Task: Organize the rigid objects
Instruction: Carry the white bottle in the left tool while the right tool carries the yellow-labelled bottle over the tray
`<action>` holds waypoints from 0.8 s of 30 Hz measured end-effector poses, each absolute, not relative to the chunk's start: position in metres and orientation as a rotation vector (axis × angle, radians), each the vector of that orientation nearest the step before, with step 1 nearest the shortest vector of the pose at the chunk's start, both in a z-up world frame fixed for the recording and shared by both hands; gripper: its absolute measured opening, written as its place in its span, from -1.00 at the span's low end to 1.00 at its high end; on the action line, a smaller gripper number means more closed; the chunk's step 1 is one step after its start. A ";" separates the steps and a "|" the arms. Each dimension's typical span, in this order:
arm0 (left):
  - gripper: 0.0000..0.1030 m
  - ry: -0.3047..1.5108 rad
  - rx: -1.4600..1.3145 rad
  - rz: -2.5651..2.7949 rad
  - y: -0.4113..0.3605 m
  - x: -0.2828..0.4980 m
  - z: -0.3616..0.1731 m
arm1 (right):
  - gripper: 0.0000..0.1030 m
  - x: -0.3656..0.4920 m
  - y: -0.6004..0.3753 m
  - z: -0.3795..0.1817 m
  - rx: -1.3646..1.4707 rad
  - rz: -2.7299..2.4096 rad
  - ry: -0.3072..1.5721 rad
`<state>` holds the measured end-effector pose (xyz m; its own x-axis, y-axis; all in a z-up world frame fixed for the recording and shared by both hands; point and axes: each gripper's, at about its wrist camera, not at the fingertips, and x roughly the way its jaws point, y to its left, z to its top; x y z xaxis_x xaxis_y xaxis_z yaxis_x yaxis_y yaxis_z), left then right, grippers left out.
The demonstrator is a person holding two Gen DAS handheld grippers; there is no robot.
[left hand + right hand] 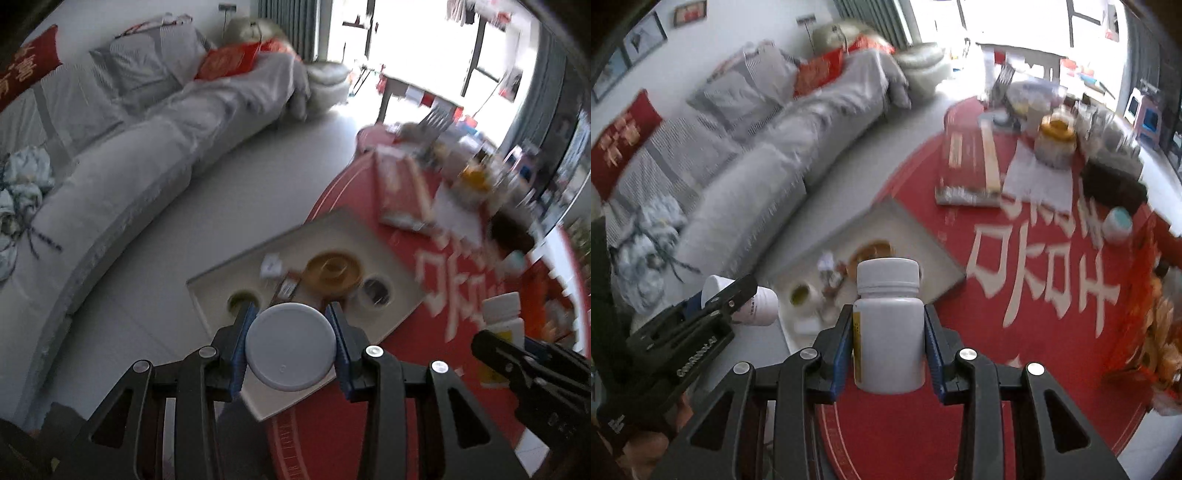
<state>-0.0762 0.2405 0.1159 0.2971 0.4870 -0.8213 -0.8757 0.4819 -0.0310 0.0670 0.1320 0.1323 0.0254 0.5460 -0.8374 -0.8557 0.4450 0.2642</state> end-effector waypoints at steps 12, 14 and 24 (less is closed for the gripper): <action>-0.18 0.960 -0.603 1.006 0.264 -0.080 0.055 | -0.28 0.064 0.168 0.079 -0.471 1.089 1.178; -0.18 0.964 -0.610 1.007 0.267 -0.079 0.051 | -0.28 0.065 0.177 0.075 -0.487 1.087 1.182; -0.18 0.980 -0.624 1.011 0.288 -0.073 0.043 | -0.28 0.071 0.205 0.060 -0.511 1.082 1.203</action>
<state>-0.0728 0.2883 0.0426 0.1896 0.4060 -0.8940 -0.9061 0.4230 0.0000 0.0713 0.2054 0.0601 -0.0239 0.3925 -0.9194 -0.8729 0.4402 0.2105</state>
